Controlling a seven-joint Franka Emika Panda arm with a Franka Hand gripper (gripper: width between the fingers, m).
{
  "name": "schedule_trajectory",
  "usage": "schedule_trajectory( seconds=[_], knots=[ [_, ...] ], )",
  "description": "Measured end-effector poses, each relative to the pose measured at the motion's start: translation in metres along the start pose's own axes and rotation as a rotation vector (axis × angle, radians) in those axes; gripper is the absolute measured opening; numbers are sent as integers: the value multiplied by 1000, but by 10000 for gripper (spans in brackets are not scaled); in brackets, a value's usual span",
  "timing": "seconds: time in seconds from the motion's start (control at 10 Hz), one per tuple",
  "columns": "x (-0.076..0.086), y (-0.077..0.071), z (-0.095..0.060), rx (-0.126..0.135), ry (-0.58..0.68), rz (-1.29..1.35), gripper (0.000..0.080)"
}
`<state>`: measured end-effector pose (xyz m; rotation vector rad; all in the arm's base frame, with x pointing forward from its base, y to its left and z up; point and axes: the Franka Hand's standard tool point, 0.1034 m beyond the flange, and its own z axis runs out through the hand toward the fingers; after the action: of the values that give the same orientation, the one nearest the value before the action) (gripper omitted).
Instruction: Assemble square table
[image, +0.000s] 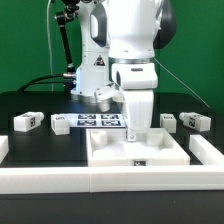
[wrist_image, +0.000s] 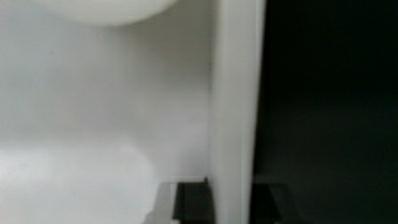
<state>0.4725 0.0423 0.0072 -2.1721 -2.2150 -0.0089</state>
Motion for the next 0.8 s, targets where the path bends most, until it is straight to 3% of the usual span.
schedule_trajectory(
  seconds=[0.4, 0.8],
  knots=[
    [28, 16, 0, -18, 3, 2, 61],
    [30, 17, 0, -18, 3, 9, 61]
  ],
)
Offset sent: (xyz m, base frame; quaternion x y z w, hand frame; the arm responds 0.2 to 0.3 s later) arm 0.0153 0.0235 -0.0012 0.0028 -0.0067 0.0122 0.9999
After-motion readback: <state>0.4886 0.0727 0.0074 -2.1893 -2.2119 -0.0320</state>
